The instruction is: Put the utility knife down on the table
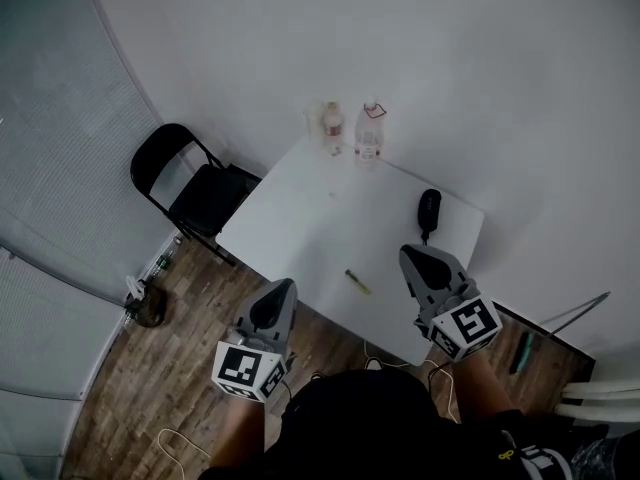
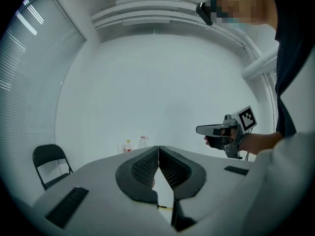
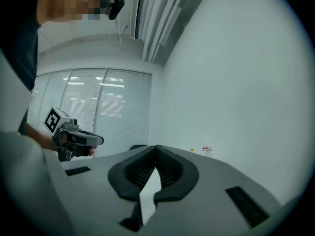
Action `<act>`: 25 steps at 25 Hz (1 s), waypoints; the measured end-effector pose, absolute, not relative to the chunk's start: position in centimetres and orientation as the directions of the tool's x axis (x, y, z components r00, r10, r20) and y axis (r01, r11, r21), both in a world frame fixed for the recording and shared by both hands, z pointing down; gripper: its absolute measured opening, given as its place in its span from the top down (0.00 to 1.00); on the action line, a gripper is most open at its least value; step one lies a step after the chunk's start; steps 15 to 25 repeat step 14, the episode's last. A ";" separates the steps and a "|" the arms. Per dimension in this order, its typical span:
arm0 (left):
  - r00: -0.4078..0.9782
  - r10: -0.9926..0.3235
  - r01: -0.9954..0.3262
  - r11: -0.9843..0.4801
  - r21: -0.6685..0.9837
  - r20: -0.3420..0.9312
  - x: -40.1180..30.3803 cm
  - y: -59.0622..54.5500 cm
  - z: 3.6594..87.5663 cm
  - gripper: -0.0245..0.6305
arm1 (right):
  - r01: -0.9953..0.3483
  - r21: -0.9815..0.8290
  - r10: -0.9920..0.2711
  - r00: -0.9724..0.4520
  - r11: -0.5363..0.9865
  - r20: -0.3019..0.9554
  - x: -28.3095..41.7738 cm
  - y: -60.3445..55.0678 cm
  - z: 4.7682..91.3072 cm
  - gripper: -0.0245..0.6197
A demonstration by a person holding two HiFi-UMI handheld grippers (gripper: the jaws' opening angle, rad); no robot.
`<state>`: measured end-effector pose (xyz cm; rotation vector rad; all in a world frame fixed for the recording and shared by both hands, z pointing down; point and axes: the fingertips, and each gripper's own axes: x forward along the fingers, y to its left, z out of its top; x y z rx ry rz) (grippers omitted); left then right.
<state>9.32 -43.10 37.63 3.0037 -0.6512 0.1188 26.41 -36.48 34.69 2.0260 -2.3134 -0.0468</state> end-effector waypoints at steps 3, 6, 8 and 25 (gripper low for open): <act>0.906 -0.414 -0.419 -0.907 0.044 0.083 9.1 -42.7 37.4 0.93 | -0.988 0.067 -0.990 -0.135 0.137 0.033 26.0 -36.3 34.4 0.93; 0.902 -0.425 -0.429 -0.902 0.044 0.081 8.5 -42.5 37.0 0.93 | -0.988 0.060 -0.989 -0.142 0.145 0.040 25.6 -36.3 34.2 0.93; 0.898 -0.434 -0.438 -0.898 0.042 0.079 8.1 -42.5 36.9 0.93 | -0.987 0.059 -0.988 -0.150 0.152 0.041 25.3 -36.4 34.2 0.93; 0.890 -0.449 -0.453 -0.891 0.040 0.082 7.3 -42.1 37.1 0.93 | -0.982 0.061 -0.983 -0.177 0.179 0.044 24.3 -36.3 34.9 0.93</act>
